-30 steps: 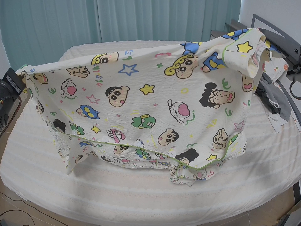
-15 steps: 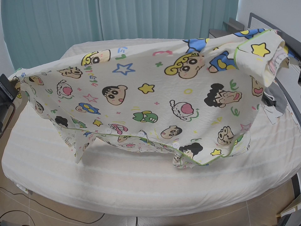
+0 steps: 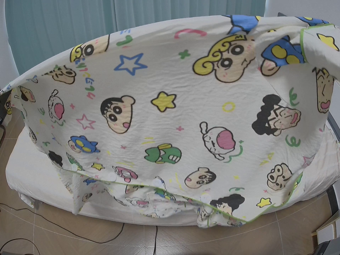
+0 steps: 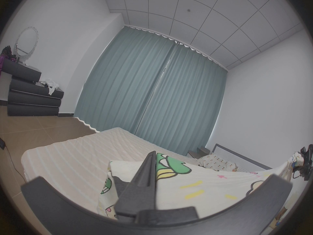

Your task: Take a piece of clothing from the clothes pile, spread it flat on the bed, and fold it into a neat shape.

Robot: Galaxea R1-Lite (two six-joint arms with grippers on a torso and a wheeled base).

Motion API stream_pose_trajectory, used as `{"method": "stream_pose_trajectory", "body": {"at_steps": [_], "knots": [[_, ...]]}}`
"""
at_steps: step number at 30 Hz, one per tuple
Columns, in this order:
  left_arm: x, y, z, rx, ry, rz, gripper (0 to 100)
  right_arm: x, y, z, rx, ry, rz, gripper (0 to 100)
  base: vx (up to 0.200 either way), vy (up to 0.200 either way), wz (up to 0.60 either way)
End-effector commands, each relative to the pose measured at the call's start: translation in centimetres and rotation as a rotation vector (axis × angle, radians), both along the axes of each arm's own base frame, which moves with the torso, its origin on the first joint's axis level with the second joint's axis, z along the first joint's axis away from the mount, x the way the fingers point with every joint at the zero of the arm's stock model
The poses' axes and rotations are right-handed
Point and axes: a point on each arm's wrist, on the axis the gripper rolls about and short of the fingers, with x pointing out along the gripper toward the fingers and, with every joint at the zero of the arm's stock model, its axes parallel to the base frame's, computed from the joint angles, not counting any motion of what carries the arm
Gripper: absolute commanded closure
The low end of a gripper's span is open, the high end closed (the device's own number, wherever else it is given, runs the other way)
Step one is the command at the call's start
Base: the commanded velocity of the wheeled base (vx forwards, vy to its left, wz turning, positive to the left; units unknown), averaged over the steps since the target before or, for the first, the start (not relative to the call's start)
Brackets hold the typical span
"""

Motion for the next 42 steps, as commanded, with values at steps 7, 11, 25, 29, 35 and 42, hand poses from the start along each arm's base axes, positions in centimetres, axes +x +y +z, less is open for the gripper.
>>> {"method": "stream_pose_trajectory", "body": {"at_steps": [7, 11, 25, 29, 35, 42], "knots": [[-1.3, 0.3, -0.9, 0.019, 0.064, -0.011, 100, 0.4, 0.2, -0.4, -0.009, 0.028, -0.007, 100, 0.000, 0.000, 0.00], [-0.6, 0.1, -3.0, 0.045, 0.150, -0.034, 100, 2.0, 0.7, -1.5, -0.042, 0.081, -0.038, 100, 0.000, 0.000, 0.00], [4.5, -1.3, -6.0, 0.102, 0.366, -0.092, 100, 7.9, 1.9, -5.9, -0.176, 0.240, -0.161, 100, 0.043, 0.000, 0.00], [7.0, -1.7, -6.5, 0.111, 0.421, -0.083, 100, 9.5, 1.9, -6.9, -0.207, 0.265, -0.194, 100, 0.200, 0.000, 0.00], [10.4, -2.4, -6.4, 0.114, 0.453, -0.074, 100, 12.4, 2.4, -7.8, -0.195, 0.253, -0.232, 100, 0.200, 0.000, 0.00], [14.7, -1.9, -7.6, 0.108, 0.475, -0.023, 100, 16.3, 3.7, -9.8, -0.193, 0.275, -0.291, 100, 0.200, 0.000, 0.00]]}}
